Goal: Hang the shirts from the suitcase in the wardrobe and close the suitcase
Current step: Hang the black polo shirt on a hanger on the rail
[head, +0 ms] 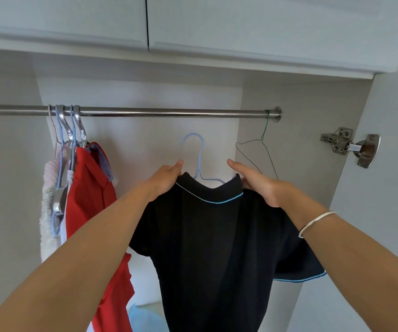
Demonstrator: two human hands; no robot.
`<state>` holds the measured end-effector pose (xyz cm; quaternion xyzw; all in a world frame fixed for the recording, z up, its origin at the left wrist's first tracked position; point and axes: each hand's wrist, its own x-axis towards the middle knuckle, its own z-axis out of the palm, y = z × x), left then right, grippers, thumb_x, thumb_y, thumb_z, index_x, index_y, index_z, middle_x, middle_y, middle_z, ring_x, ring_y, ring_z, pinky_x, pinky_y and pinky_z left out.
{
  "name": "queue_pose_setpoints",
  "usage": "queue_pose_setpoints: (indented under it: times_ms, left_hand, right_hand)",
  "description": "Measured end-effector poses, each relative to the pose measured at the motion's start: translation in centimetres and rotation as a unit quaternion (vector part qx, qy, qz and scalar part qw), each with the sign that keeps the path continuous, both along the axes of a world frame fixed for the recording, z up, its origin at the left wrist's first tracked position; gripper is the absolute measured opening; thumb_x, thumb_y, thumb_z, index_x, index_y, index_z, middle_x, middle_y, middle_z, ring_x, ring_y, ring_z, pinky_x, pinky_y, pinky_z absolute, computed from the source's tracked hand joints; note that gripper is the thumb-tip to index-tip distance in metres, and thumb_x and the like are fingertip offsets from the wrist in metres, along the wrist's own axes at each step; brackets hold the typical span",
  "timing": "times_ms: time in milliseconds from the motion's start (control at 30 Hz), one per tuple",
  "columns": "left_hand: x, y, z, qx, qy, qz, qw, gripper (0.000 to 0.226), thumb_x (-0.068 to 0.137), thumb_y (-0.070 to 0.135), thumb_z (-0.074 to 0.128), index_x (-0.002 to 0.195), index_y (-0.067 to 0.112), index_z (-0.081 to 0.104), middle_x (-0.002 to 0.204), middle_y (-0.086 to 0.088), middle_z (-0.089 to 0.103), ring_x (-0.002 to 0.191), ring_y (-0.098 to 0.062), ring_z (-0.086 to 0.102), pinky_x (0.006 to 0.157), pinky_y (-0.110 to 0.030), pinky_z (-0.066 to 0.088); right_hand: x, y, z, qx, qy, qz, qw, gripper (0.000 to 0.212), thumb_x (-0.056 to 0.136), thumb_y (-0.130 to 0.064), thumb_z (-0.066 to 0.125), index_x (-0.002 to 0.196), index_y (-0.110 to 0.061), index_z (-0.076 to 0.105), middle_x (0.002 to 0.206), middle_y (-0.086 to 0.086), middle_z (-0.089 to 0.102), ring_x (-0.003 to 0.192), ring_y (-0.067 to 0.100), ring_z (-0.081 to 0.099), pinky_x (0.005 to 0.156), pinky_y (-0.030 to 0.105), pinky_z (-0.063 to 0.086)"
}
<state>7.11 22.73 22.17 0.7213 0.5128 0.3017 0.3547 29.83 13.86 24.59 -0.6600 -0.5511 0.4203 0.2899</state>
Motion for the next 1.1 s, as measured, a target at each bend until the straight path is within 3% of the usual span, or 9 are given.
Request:
queue_pose_setpoints:
  times_ms: [167,333,467,600,700,767,900,1000,1100]
  left_hand:
    - [-0.7,0.0,1.3,-0.036,-0.032,-0.035,0.998,0.052,0.097,0.053,0.028,0.101,0.015,0.063,0.118,-0.008,0.06,0.115,-0.021,0.051,0.102,-0.034,0.029]
    - [0.3,0.1,1.9,0.106,-0.021,-0.02,0.994,0.03,0.091,0.023,0.036,0.101,0.019,0.065,0.114,0.0,0.059,0.113,-0.021,0.053,0.107,-0.04,0.036]
    - [0.9,-0.3,2.2,0.21,0.03,0.022,0.977,0.019,0.095,0.023,0.043,0.098,0.026,0.062,0.086,0.008,0.06,0.091,-0.014,0.053,0.094,-0.033,0.038]
    - [0.9,-0.5,1.9,0.257,-0.03,0.037,0.965,0.024,0.098,0.02,0.04,0.096,0.012,0.062,0.091,-0.005,0.063,0.086,-0.019,0.056,0.079,-0.032,0.043]
    - [0.6,-0.3,1.8,0.222,-0.072,0.051,0.971,0.021,0.094,0.009,0.043,0.101,0.015,0.062,0.097,-0.001,0.064,0.093,-0.018,0.058,0.081,-0.028,0.044]
    - [0.5,-0.2,1.9,0.19,-0.047,0.015,0.981,0.017,0.091,0.013,0.051,0.104,0.02,0.06,0.103,0.0,0.065,0.098,-0.018,0.06,0.088,-0.031,0.046]
    - [0.9,-0.2,2.5,0.186,0.054,-0.004,0.981,0.014,0.093,0.033,0.048,0.096,0.024,0.058,0.089,0.005,0.061,0.091,-0.021,0.058,0.088,-0.039,0.041]
    - [1.3,-0.3,2.8,0.154,0.06,-0.016,0.986,0.027,0.094,0.034,0.041,0.085,0.014,0.056,0.076,0.0,0.054,0.077,-0.023,0.054,0.074,-0.036,0.038]
    - [1.0,-0.2,3.0,0.116,0.032,-0.021,0.993,0.028,0.093,0.032,0.043,0.085,0.009,0.056,0.076,-0.004,0.051,0.074,-0.021,0.049,0.068,-0.033,0.035]
  right_hand:
    - [1.2,-0.9,-0.1,0.002,0.046,-0.016,0.999,0.05,0.082,-0.064,0.055,0.109,-0.024,0.069,0.122,0.001,0.065,0.114,0.018,0.058,0.102,0.035,0.042]
    - [1.1,-0.5,-0.4,0.021,-0.038,-0.076,0.996,0.084,0.077,-0.082,0.038,0.133,-0.023,0.056,0.145,-0.001,0.048,0.134,0.022,0.042,0.117,0.04,0.025]
    - [1.4,-0.4,-0.2,0.019,-0.013,-0.087,0.996,0.071,0.088,-0.071,0.033,0.136,-0.022,0.052,0.144,-0.003,0.047,0.136,0.02,0.039,0.117,0.035,0.022]
    - [1.9,-0.2,-0.5,0.046,0.056,-0.096,0.993,0.067,0.085,-0.07,0.038,0.126,-0.022,0.06,0.127,0.001,0.061,0.116,0.019,0.056,0.106,0.035,0.036]
    - [2.0,-0.4,-0.4,0.105,0.092,-0.119,0.983,0.052,0.088,-0.056,0.045,0.11,-0.015,0.067,0.11,0.011,0.068,0.095,0.021,0.063,0.082,0.031,0.046]
    - [2.2,-0.3,-0.6,0.126,0.098,-0.113,0.981,0.049,0.084,-0.055,0.051,0.108,-0.016,0.068,0.11,0.011,0.07,0.097,0.023,0.065,0.088,0.032,0.048]
    - [1.6,-0.4,-0.6,0.104,0.057,-0.083,0.989,0.076,0.057,-0.081,0.062,0.112,-0.029,0.069,0.123,-0.001,0.065,0.12,0.019,0.056,0.111,0.042,0.034]
    - [1.3,-0.3,-0.7,0.07,0.018,-0.052,0.996,0.071,0.063,-0.079,0.06,0.107,-0.024,0.069,0.115,-0.007,0.067,0.114,0.016,0.056,0.112,0.038,0.032]
    - [1.6,-0.1,-0.5,0.119,0.006,-0.039,0.992,0.046,0.081,-0.059,0.062,0.102,-0.02,0.073,0.104,-0.001,0.073,0.102,0.018,0.066,0.102,0.036,0.046]
